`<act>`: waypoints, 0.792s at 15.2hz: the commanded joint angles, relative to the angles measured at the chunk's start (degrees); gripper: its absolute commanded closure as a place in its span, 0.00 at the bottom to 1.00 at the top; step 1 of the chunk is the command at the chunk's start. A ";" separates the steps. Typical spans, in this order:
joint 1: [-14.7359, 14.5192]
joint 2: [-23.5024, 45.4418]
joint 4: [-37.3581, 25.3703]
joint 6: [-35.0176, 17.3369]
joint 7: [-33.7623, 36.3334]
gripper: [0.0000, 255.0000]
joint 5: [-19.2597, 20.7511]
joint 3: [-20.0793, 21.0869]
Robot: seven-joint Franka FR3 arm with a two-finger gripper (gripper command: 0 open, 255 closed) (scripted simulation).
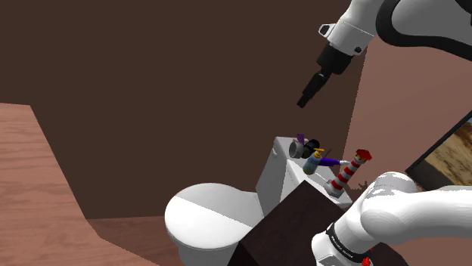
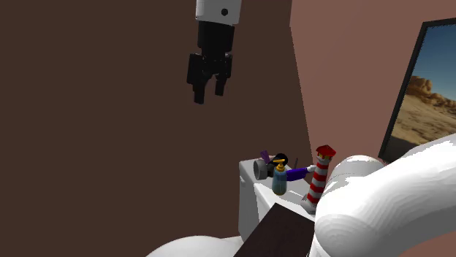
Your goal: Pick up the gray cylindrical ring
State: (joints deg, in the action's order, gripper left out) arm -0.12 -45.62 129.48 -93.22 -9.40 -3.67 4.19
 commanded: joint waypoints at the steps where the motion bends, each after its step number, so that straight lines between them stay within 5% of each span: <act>1: 0.00 0.00 0.00 0.00 0.00 0.00 0.00 0.00; 12: 6.36 0.02 16.04 -18.35 -2.23 0.00 4.20 -7.32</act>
State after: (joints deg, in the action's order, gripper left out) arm 5.68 -45.33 143.89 -109.89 -11.69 0.25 -2.66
